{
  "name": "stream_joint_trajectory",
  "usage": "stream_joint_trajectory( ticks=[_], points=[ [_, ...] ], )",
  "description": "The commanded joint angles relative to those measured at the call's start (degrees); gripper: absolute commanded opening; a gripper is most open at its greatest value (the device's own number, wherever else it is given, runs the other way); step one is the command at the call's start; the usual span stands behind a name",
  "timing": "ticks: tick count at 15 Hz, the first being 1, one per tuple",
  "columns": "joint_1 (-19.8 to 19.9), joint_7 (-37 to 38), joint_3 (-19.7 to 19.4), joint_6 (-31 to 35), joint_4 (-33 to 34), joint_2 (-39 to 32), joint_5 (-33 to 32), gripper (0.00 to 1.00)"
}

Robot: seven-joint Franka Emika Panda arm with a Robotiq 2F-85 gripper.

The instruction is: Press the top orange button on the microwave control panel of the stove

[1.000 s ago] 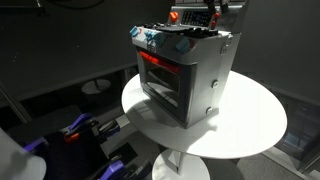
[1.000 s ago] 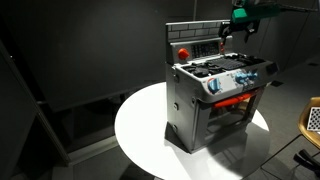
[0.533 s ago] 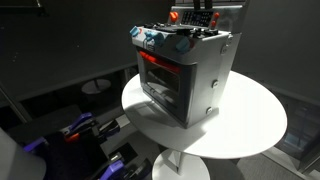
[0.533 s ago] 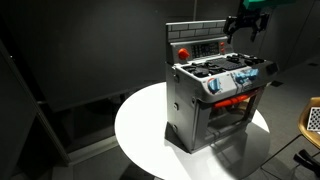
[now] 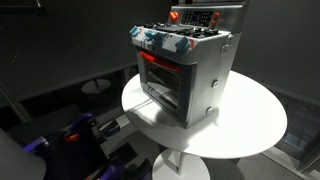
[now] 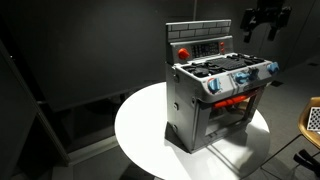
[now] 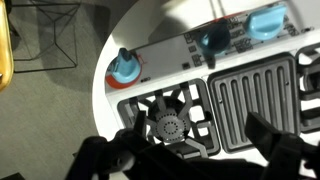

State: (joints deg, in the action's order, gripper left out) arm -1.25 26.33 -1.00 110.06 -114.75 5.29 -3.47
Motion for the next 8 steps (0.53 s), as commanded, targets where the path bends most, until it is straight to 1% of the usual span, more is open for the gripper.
stream_joint_trajectory(
  ticks=[1, 6, 7, 8],
  points=[
    [0.8, -7.0, 0.1, -2.9, -3.9, 5.2, 3.0, 1.00],
    [1.4, -10.6, 0.1, -4.8, -6.2, 7.4, 3.0, 1.00],
    [1.4, -8.2, 0.8, -4.0, -4.7, 5.6, 2.1, 1.00],
    [1.5, -8.7, 0.8, -4.1, -5.1, 5.8, 2.1, 1.00]
  ],
)
